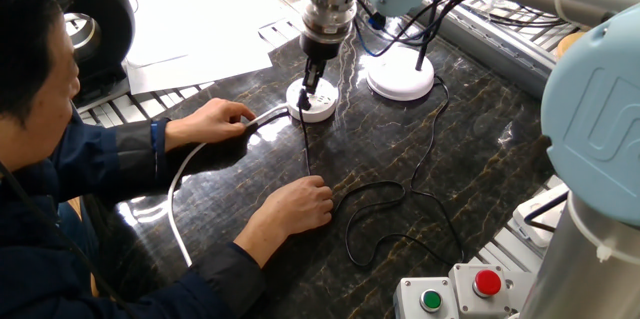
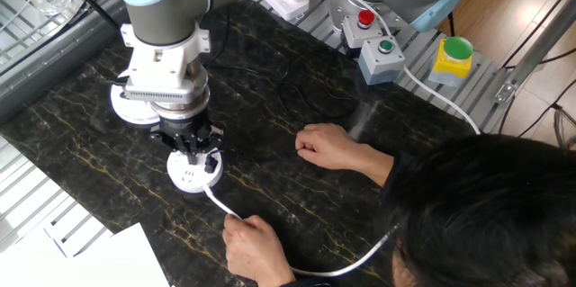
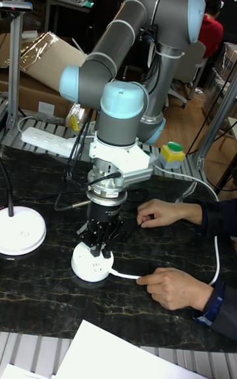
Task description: Plug in the power cord of the desk lamp, turn on the socket, and light up the desk lamp
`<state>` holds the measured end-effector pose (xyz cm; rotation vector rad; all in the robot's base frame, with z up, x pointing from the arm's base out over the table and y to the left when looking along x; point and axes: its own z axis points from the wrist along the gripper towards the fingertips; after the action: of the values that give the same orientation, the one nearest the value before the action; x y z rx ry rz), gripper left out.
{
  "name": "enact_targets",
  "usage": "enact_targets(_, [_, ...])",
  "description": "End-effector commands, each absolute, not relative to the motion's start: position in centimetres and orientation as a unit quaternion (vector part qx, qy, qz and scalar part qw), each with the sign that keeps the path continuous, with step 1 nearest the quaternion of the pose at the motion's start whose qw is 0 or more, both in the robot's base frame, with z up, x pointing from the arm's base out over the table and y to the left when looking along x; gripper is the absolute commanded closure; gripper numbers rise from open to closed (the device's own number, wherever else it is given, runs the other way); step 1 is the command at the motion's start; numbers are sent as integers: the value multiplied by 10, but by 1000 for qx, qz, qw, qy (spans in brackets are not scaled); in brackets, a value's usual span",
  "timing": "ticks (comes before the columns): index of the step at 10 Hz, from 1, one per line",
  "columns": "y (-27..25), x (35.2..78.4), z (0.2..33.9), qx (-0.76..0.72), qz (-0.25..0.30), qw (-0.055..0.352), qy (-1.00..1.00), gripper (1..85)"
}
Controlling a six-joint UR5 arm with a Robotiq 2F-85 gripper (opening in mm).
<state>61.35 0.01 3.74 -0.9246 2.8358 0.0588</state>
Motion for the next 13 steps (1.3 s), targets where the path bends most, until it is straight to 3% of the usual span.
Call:
enact_targets(1, [11,616,33,-295,35,85,951,843])
enact_targets(9, [-4,619,23,-318,15,100,943,843])
enact_targets(13, [-14,607,28,-327,14,89,941,843])
